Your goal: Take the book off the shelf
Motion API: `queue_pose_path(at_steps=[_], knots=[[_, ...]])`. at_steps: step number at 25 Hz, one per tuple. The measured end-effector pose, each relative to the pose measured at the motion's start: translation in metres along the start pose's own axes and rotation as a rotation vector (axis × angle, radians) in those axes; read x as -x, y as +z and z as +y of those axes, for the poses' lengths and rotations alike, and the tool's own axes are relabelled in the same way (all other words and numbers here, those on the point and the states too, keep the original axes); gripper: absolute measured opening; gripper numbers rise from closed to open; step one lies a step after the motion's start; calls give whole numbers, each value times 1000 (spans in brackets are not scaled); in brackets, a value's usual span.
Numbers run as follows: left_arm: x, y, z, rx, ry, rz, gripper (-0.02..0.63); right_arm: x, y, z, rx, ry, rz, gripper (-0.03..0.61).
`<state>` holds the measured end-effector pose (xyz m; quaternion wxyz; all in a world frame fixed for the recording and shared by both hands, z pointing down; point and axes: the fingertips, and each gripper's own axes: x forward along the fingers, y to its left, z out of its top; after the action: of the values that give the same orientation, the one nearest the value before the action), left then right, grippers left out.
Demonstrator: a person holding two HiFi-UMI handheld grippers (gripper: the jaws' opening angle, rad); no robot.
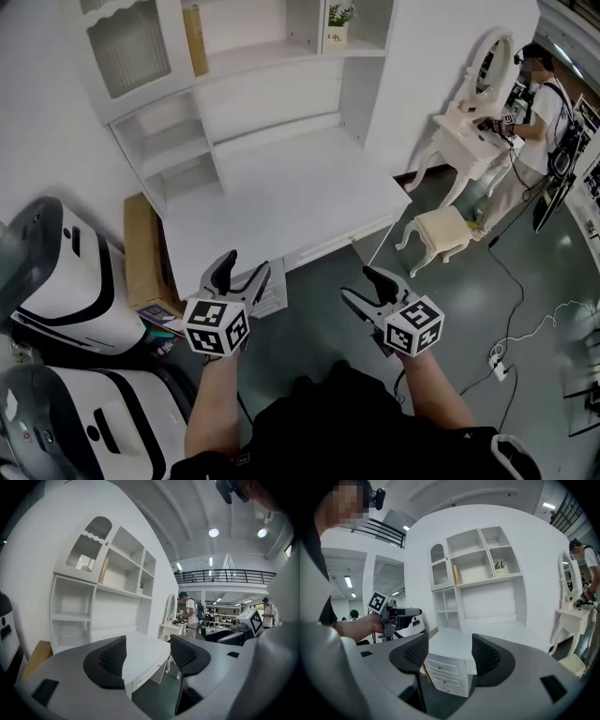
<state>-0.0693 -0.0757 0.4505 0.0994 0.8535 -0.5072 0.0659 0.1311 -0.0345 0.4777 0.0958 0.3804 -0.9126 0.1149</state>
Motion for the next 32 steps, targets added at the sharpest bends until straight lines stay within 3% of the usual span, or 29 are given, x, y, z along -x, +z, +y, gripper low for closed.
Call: queue_pose_path(at_steps=[12, 24, 27, 32], knots=[[-64, -3, 71, 35, 57, 51, 285, -105, 17, -56, -25, 75, 19, 298], [-214, 37, 156, 93, 121, 74, 284, -251, 71, -166, 14, 163, 50, 298], [-237, 46, 164, 79, 115, 73, 284, -276, 79, -178, 53, 184, 62, 298], [-244, 41, 195, 86, 114, 95, 284, -311, 91, -175, 26, 195, 55, 298]])
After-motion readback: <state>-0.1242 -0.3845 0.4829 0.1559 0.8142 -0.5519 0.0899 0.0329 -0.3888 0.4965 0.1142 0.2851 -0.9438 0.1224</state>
